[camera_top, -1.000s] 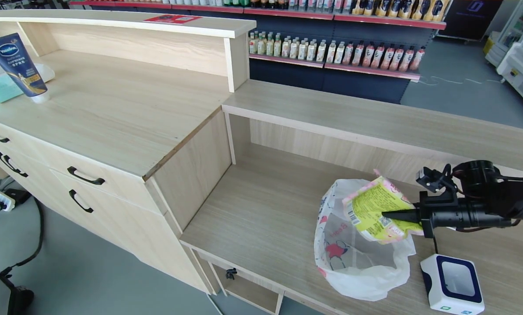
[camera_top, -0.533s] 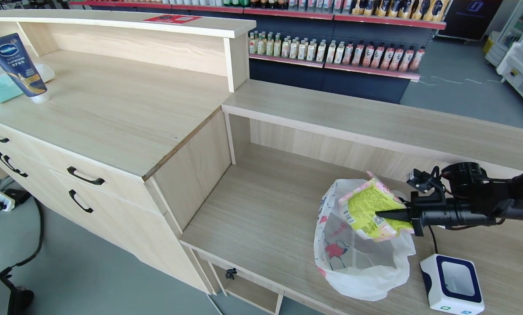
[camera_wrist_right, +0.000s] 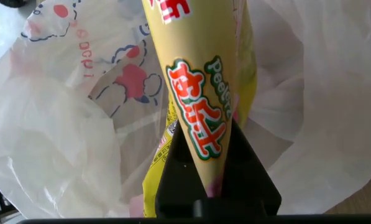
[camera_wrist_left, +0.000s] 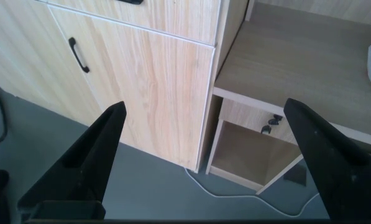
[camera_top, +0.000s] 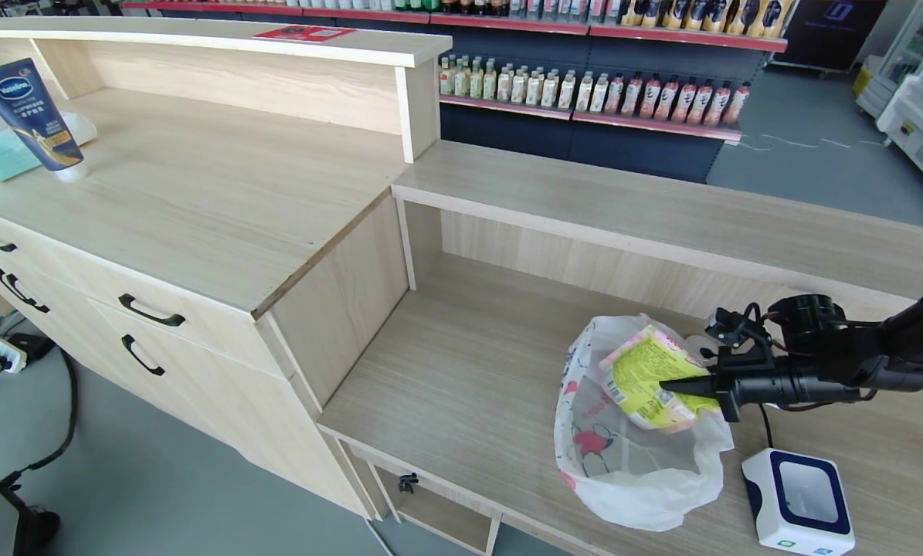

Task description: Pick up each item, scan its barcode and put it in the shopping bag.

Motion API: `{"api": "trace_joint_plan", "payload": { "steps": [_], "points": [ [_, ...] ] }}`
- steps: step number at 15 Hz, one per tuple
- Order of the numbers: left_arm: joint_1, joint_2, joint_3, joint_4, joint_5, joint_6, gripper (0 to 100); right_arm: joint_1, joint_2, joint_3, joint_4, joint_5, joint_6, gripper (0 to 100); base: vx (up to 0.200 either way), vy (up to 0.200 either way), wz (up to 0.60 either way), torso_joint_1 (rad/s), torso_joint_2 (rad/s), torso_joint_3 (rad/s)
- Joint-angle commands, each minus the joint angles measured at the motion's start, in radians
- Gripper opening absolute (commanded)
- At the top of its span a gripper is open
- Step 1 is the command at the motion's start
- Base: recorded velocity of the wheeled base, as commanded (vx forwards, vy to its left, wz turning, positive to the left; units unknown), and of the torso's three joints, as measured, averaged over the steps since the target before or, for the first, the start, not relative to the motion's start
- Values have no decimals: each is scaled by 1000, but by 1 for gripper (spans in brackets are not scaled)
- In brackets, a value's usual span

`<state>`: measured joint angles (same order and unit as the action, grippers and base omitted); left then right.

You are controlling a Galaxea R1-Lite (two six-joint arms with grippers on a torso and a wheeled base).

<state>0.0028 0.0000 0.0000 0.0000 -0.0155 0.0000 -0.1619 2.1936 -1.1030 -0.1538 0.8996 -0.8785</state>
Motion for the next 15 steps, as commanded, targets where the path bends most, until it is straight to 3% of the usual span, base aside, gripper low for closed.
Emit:
{"api": "trace_joint_plan", "payload": {
  "steps": [1, 3, 11, 12, 15],
  "points": [
    [0, 0, 0, 0, 0, 0, 100, -1, -2, 5, 3, -51, 0, 0, 0, 0, 0, 0, 0, 0],
    [0, 0, 0, 0, 0, 0, 100, -5, -18, 11, 11, -131, -7, 0, 0, 0, 0, 0, 0, 0],
    [0, 0, 0, 0, 0, 0, 100, 18, -28, 11, 11, -174, -22, 0, 0, 0, 0, 0, 0, 0],
    [0, 0, 0, 0, 0, 0, 100, 18, -37, 9, 13, -172, -17, 100, 0, 0, 0, 0, 0, 0],
    [0, 0, 0, 0, 0, 0, 100, 15, -91, 2, 19, -110, -14, 100, 0, 0, 0, 0, 0, 0]
  ]
}}
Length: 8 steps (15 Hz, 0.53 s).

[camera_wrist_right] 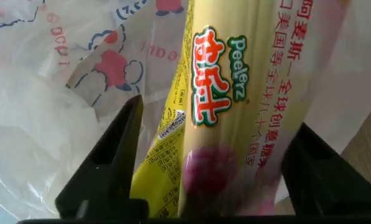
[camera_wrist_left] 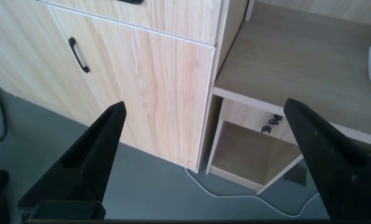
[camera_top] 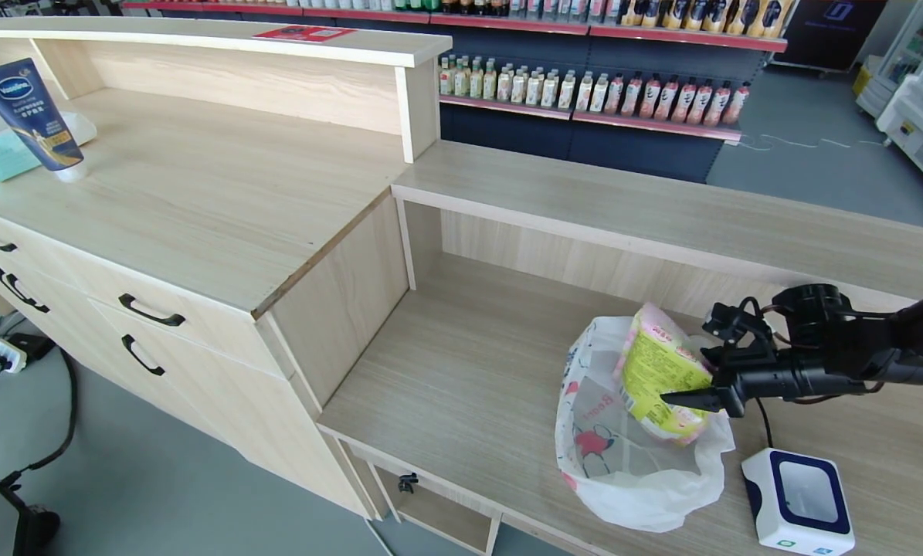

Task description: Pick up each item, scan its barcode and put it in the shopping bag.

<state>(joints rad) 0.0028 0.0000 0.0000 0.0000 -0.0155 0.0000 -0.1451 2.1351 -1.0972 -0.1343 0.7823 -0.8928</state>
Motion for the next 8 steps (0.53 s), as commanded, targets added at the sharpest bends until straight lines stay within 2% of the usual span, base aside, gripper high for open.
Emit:
{"api": "trace_joint_plan", "payload": {
  "steps": [1, 4, 6, 7, 8],
  "points": [
    [0, 0, 0, 0, 0, 0, 100, -5, -52, -7, -1, 26, 5, 100, 0, 0, 0, 0, 0, 0],
    [0, 0, 0, 0, 0, 0, 100, -4, -178, 10, 28, 72, 37, 100, 0, 0, 0, 0, 0, 0],
    [0, 0, 0, 0, 0, 0, 100, -7, -385, 37, 124, 81, 48, 100, 0, 0, 0, 0, 0, 0],
    [0, 0, 0, 0, 0, 0, 100, -7, -393, 39, 125, 81, 48, 100, 0, 0, 0, 0, 0, 0],
    [0, 0, 0, 0, 0, 0, 100, -57, -586, 97, 156, 81, 46, 100, 0, 0, 0, 0, 0, 0]
  ]
}}
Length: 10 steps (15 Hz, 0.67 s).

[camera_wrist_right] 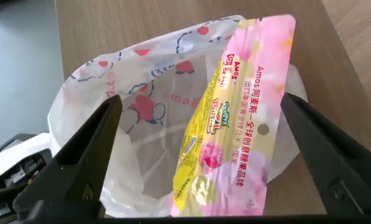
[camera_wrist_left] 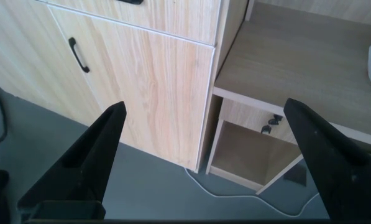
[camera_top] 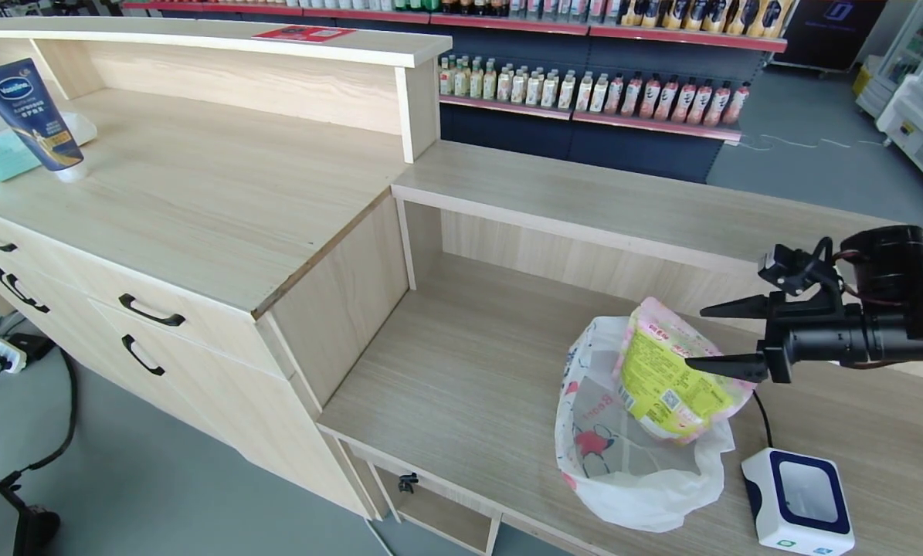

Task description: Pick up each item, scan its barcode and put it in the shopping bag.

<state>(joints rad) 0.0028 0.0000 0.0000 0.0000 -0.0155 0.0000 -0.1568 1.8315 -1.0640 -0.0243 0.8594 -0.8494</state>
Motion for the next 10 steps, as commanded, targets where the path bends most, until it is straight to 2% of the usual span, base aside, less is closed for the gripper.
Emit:
{"api": "trace_joint_plan", "payload": {
  "steps": [1, 5, 8, 10],
  "points": [
    [0, 0, 0, 0, 0, 0, 100, -79, -371, 96, 55, 4, 3, 100, 0, 0, 0, 0, 0, 0],
    [0, 0, 0, 0, 0, 0, 100, -152, -560, 134, 4, 43, -2, 100, 0, 0, 0, 0, 0, 0],
    [0, 0, 0, 0, 0, 0, 100, -142, -615, 90, -82, 40, 3, 100, 0, 0, -600, -2, -2, 2],
    [0, 0, 0, 0, 0, 0, 100, -122, -641, 42, -92, 24, 29, 100, 0, 0, -600, 5, 2, 5]
  ]
}}
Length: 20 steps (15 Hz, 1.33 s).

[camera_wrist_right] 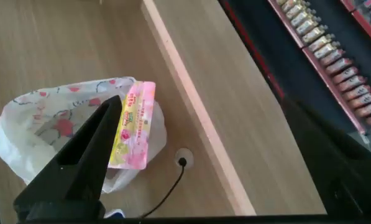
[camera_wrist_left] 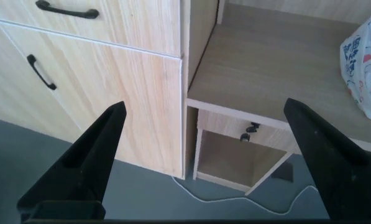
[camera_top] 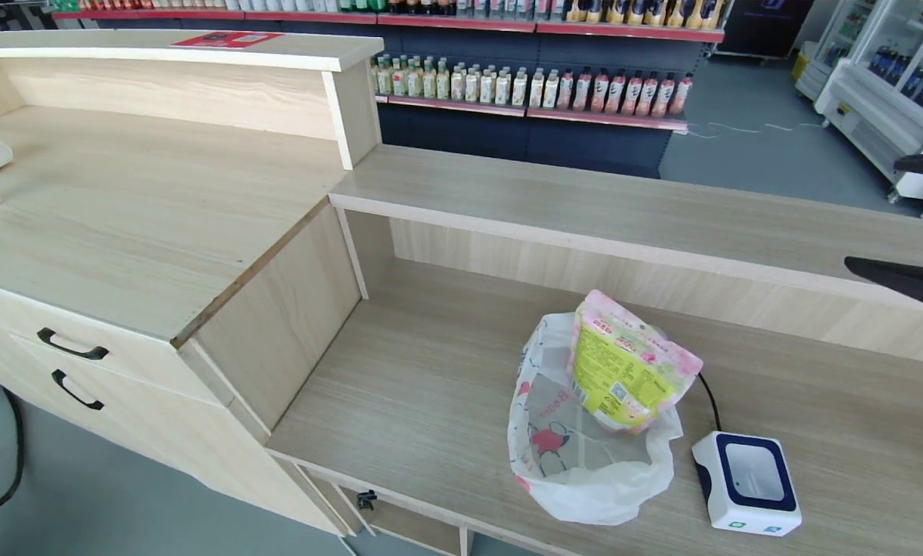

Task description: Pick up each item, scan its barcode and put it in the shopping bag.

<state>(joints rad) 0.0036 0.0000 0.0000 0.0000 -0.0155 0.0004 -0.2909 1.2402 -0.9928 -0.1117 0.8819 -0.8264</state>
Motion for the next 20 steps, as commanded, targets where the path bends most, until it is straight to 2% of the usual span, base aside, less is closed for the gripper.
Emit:
{"api": "trace_joint_plan", "payload": {
  "steps": [1, 4, 5, 7, 8, 10, 11, 13, 15, 17, 20],
  "points": [
    [-1, 0, 0, 0, 0, 1, 100, 18, -76, -38, -5, -72, 47, 100, 0, 0, -600, 12, 2, 2],
    [-1, 0, 0, 0, 0, 0, 100, 62, -127, -32, 17, -400, 220, 100, 0, 0, -600, 2, 4, 5],
    [-1, 0, 0, 0, 0, 0, 100, 58, -123, -17, 44, -477, 224, 100, 0, 0, -600, 7, 2, 7],
    [-1, 0, 0, 0, 0, 0, 100, 30, -88, -3, 152, -730, 239, 100, 0, 0, -600, 0, 0, 2],
    [-1, 0, 0, 0, 0, 0, 100, 13, -50, 2, 202, -814, 279, 100, 0, 0, -600, 2, 2, 7],
    [-1, 0, 0, 0, 0, 1, 100, -59, 7, 25, 247, -822, 316, 100, 0, 0, 0, 0, 0, 0],
    [-1, 0, 0, 0, 0, 0, 100, -137, 65, 36, 276, -821, 309, 100, 0, 0, 0, 0, 0, 0],
    [-1, 0, 0, 0, 0, 0, 100, -231, 170, 66, 264, -778, 265, 100, 0, 0, 0, 0, 0, 0],
    [-1, 0, 0, 0, 0, 0, 100, -387, 269, 92, 190, -544, 82, 100, 0, 0, 0, 0, 0, 0],
    [-1, 0, 0, 0, 0, 0, 100, -521, 298, 94, 182, -354, -109, 100, 0, 0, 0, 0, 0, 0],
    [-1, 0, 0, 0, 0, 0, 100, -625, 289, 105, 182, -273, -120, 100, 0, 0, 0, 0, 0, 0]
  ]
}}
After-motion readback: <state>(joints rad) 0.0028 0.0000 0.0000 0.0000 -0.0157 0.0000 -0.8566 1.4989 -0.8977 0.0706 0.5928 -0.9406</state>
